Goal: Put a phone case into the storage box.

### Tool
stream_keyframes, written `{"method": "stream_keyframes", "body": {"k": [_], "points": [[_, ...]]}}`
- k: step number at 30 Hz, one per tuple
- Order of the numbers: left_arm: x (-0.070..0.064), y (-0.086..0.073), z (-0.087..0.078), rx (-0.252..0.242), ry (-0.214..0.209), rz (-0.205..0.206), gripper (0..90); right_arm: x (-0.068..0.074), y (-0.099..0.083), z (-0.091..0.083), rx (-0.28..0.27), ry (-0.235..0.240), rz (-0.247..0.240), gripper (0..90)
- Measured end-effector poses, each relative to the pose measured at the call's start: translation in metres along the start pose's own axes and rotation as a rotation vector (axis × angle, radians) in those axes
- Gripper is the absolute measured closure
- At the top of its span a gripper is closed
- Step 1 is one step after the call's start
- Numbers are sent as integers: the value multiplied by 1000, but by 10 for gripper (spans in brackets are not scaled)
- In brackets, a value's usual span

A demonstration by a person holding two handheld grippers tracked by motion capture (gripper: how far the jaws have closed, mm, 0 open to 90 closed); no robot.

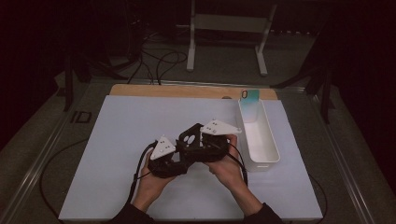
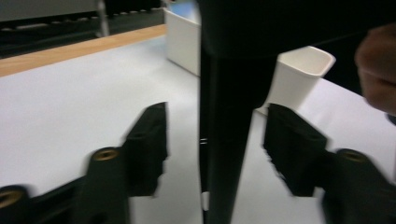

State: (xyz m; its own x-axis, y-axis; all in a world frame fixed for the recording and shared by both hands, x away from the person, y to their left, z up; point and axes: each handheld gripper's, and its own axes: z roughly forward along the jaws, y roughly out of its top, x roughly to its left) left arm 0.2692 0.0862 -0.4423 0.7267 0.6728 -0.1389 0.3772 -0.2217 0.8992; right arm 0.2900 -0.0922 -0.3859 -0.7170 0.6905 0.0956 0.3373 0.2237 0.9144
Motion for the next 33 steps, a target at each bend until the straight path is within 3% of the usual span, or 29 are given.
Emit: {"method": "stream_keyframes", "body": {"k": [3, 8, 13, 20, 33], "points": [[1, 0, -2, -2, 18, -6, 254, 0, 0, 0, 0, -3, -2, 143], [0, -1, -4, -6, 45, 4, 143, 0, 0, 0, -3, -4, 1, 143], [0, -1, -5, 9, 45, 14, 15, 0, 1, 0, -4, -3, 0, 142], [2, -3, -10, 3, 75, 39, 4, -1, 1, -1, -11, -12, 2, 142], [10, -8, -22, -21, 76, 56, 1, -2, 1, -1, -16, -20, 4, 142]]}}
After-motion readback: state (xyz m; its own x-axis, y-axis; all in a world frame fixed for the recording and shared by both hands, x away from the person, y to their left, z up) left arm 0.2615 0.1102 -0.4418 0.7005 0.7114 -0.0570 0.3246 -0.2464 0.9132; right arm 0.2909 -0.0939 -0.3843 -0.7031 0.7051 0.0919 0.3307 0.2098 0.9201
